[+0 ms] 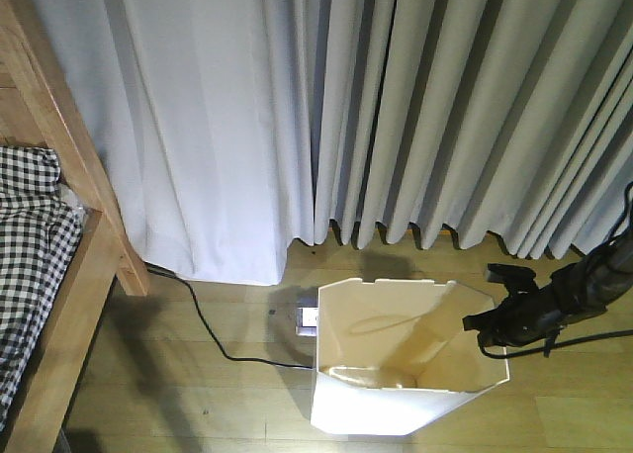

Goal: Move trash bin to bedside with robot
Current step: 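Lower the bin onto the floor with the right gripper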

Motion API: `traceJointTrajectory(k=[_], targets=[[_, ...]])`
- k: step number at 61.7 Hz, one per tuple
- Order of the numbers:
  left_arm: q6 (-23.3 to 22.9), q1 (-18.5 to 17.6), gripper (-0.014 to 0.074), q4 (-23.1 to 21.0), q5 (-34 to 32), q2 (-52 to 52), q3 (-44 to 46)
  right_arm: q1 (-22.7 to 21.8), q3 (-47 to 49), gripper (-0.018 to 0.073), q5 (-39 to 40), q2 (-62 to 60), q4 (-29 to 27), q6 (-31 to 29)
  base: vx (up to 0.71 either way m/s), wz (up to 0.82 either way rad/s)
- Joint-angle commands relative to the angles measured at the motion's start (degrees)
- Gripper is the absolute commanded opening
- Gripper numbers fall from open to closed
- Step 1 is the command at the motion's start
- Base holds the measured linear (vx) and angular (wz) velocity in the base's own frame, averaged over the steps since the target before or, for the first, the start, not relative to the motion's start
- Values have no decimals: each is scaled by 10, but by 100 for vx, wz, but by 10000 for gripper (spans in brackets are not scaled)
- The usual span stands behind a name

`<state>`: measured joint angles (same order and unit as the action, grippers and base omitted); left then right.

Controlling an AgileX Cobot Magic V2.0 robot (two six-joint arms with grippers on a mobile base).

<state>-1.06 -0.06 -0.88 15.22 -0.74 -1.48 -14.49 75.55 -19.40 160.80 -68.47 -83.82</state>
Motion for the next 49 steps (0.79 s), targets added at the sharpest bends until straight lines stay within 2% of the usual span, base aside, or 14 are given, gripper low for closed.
traceJointTrajectory(k=[1,10,24,49], targets=[[-3,-1,-6,-2,-40,-8,-11,-1,46,11,-90,-8,31,42,0,0],[-3,-1,-6,-2,-40,-8,-11,-1,120,15,-129,55,72,96,0,0],[-3,-1,-6,-2,-40,-8,-11,-1,203,19,-156,116,123,148,0,0],[-3,-1,-6,-2,-40,-8,-11,-1,240,32,-141,165,132,157,0,0]])
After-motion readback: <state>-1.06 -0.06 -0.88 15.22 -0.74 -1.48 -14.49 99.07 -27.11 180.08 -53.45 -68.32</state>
